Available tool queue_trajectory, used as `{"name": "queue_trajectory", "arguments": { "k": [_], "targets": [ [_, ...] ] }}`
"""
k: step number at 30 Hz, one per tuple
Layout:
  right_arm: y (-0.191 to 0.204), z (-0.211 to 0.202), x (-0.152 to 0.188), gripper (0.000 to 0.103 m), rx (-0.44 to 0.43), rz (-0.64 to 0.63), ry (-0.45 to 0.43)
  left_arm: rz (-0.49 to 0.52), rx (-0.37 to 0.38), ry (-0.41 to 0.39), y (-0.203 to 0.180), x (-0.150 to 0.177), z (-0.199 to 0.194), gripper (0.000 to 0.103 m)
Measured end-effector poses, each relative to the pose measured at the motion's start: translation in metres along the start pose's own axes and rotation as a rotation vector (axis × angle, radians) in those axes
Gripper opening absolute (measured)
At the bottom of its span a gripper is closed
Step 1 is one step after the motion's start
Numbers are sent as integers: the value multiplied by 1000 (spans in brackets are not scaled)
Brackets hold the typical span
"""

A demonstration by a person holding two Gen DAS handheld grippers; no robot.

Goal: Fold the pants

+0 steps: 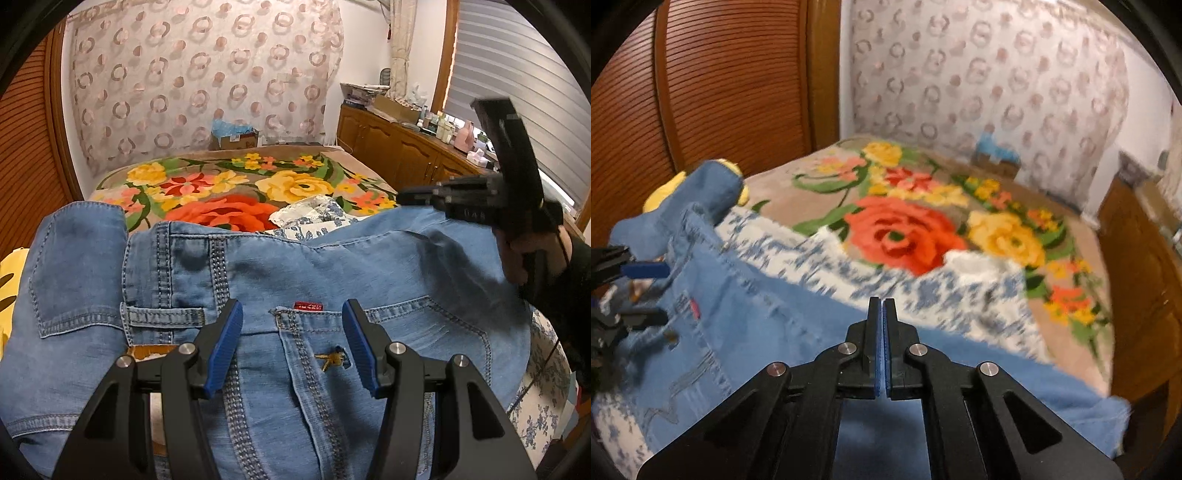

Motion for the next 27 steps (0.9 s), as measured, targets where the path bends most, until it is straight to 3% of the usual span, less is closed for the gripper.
{"name": "queue_trajectory", "arguments": {
  "k": [1,2,6,13,14,16,18,20,27],
  "targets": [
    [3,0,5,18,1,3,6,1,-2,1,1,1,0,55],
    [6,2,10,32,-9,5,17,1,0,0,-1,0,0,55],
    [15,1,21,49,-55,22,27,5,2,1,-3,0,2,55],
    [23,18,39,52,-112,34,94,16,3,5,-6,3,3,55],
    [23,20,41,52,-117,40,104,16,2,5,-7,2,4,55],
    [21,23,46,39,-109,38,123,15,2,6,-7,2,4,55],
    [21,24,48,16,-97,20,136,16,2,6,-7,2,4,55],
    [21,22,49,8,-85,0,136,16,2,5,-7,2,4,55],
    [23,-16,12,2,12,-65,-26,9,-1,-7,-10,-2,2,55]
  ]
}}
Point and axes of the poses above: each gripper's, at about its wrist camera, not at the fingertips, and z roughly the way its jaws point, y to its left, x to its underside, the point moved 10 cm from there along z, roughly the way its jaws point, and after that the axes turned 10 degrees about -x, right-handed, at the moved point
